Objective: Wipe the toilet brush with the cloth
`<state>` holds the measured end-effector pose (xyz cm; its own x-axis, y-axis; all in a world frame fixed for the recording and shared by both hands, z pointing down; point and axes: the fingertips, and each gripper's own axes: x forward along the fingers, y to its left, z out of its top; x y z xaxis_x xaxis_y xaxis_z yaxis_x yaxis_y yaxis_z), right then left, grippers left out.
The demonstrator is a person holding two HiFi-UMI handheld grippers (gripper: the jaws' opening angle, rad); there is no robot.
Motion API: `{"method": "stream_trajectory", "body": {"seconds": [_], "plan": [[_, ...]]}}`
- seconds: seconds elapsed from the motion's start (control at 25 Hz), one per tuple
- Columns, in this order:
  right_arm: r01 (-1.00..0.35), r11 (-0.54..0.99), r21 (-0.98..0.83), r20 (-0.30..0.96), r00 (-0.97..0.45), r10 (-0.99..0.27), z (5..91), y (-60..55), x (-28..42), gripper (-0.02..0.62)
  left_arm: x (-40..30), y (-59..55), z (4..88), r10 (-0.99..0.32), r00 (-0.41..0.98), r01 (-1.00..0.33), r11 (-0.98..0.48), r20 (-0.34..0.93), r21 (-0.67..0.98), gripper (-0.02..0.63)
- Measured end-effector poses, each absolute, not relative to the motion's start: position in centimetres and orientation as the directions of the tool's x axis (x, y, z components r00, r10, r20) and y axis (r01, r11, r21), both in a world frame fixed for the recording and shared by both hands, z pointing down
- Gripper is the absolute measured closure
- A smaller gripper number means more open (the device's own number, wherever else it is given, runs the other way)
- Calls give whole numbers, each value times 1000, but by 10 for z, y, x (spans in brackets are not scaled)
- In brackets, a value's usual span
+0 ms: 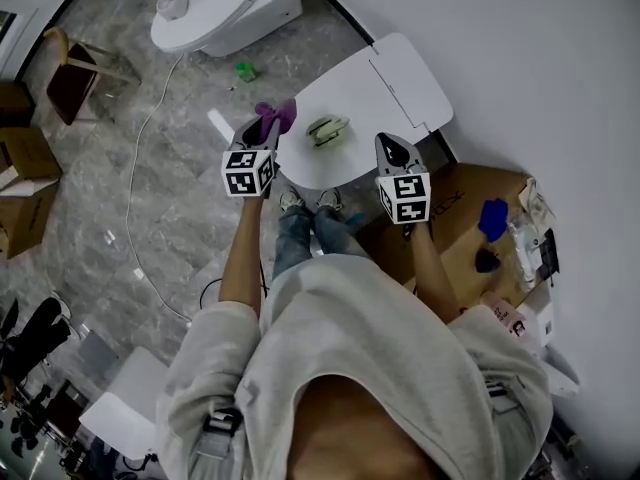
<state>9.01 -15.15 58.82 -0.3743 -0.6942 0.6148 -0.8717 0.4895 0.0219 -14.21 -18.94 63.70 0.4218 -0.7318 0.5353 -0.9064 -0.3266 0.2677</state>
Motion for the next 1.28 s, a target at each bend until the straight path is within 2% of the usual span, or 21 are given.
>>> {"method": "stream_trajectory", "body": {"seconds": [0.48, 0.88, 1.28], "plan": [[-901, 430, 65, 434, -362, -825, 502, -189, 91, 565, -164, -190, 499, -855, 391, -918, -336, 342, 210, 503], [-914, 399, 79, 305, -359, -882, 447, -208, 90, 565, -154, -193, 437, -888, 400, -916, -381, 226, 123, 503], [-908, 408, 92, 279, -370, -886, 436, -204, 84, 565, -150, -191, 423, -894, 407, -913, -391, 186, 117, 503]]}}
